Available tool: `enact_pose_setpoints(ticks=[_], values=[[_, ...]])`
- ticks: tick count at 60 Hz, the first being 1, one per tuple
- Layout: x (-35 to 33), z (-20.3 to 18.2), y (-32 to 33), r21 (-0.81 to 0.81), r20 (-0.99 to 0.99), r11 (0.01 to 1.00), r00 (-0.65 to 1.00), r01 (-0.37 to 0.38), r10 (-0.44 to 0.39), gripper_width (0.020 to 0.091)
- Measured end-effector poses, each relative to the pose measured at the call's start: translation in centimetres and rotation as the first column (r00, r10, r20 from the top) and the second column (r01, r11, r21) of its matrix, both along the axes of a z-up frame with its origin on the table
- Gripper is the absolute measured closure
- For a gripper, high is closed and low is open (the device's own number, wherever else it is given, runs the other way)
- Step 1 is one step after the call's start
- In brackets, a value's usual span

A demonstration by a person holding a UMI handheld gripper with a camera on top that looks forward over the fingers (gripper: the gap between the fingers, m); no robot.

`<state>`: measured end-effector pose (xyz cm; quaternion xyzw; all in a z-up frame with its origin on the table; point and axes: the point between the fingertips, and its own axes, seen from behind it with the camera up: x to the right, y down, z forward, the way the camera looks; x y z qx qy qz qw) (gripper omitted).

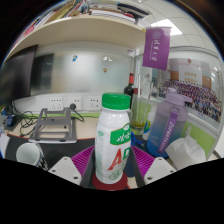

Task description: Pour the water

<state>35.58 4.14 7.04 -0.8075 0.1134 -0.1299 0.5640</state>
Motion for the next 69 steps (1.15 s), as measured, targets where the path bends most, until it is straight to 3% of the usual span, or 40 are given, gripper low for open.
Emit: enact_pose_setpoints(ticks=[18, 24, 42, 48, 69], values=[[-5.4, -3.3, -7.3, -0.214, -0.128, 0.968, 0.986, -0.135, 0.109, 0.0420], [-6.6, -0.8, -9.7, -0.227, -0.141, 0.963, 0.983, -0.148, 0.118, 0.0419], [-10.2, 7.9, -13.9, -0.306, -0.146, 0.896, 0.946, -0.322, 0.290, 0.0418], [-10.9, 10.0, -14.2, -0.287, -0.158, 0.893, 0.937, -0.347, 0.313, 0.0417], [-12.6, 11.5, -15.6, -0.273, -0.211, 0.890, 0.926, -0.365, 0.314, 0.0421]])
